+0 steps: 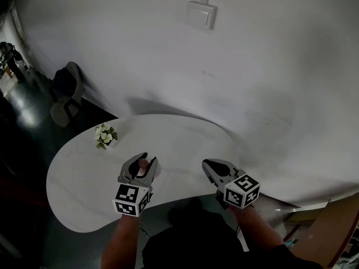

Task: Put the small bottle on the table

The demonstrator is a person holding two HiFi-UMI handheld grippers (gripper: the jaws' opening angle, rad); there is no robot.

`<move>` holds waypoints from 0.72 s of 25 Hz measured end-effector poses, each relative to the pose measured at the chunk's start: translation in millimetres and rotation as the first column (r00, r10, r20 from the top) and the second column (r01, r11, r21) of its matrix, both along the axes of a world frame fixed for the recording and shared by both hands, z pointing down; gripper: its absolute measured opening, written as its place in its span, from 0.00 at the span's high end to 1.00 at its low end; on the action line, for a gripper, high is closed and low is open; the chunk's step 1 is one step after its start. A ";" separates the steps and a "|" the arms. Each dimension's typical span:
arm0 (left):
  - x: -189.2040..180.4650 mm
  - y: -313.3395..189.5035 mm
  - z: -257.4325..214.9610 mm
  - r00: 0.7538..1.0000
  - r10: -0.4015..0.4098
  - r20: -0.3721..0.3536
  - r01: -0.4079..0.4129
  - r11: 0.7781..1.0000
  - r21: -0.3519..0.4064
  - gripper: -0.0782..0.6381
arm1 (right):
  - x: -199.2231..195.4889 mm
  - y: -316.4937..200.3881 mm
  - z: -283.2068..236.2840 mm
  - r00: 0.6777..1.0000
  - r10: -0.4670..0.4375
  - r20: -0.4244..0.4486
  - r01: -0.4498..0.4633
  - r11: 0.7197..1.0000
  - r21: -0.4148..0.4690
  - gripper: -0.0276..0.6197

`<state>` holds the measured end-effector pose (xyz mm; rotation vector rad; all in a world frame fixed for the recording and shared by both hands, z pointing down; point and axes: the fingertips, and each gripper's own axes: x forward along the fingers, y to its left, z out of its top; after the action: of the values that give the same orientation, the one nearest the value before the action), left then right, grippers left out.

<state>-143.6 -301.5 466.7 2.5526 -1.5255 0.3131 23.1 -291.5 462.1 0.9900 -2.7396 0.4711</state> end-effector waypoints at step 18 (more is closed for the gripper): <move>10.7 -88.1 70.2 1.000 0.017 0.016 -0.015 0.993 -0.115 0.70 | -17.1 -81.8 53.4 0.999 -0.040 0.010 0.041 0.994 -0.106 0.94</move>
<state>-132.9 -389.6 536.9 2.4805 -1.4488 0.4129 6.0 -373.3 515.5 0.9067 -2.7043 0.6082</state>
